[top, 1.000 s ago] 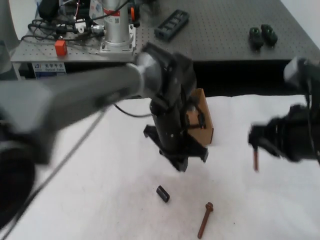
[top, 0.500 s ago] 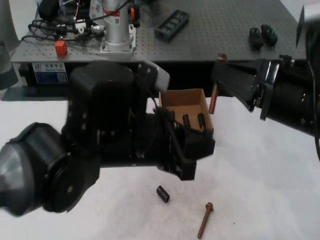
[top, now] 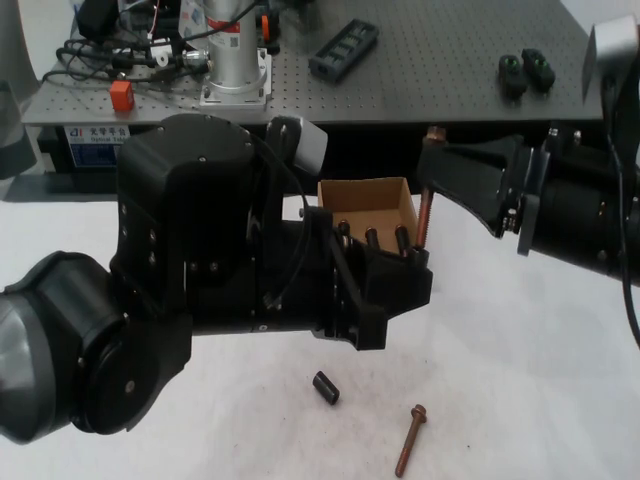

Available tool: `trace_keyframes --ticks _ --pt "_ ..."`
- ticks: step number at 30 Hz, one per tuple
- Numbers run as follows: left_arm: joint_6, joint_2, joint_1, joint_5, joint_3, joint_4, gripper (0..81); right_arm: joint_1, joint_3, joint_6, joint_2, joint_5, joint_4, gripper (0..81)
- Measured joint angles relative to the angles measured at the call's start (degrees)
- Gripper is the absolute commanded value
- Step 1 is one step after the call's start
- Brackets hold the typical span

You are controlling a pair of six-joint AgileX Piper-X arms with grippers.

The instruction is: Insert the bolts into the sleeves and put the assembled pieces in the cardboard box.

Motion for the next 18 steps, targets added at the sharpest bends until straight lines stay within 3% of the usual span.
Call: trace_keyframes --ticks 18 --pt "-3.4 0.0 0.2 2.1 0.2 0.8 0.0 0.2 0.0 -5.4 0.0 -3.7 3.3 1.6"
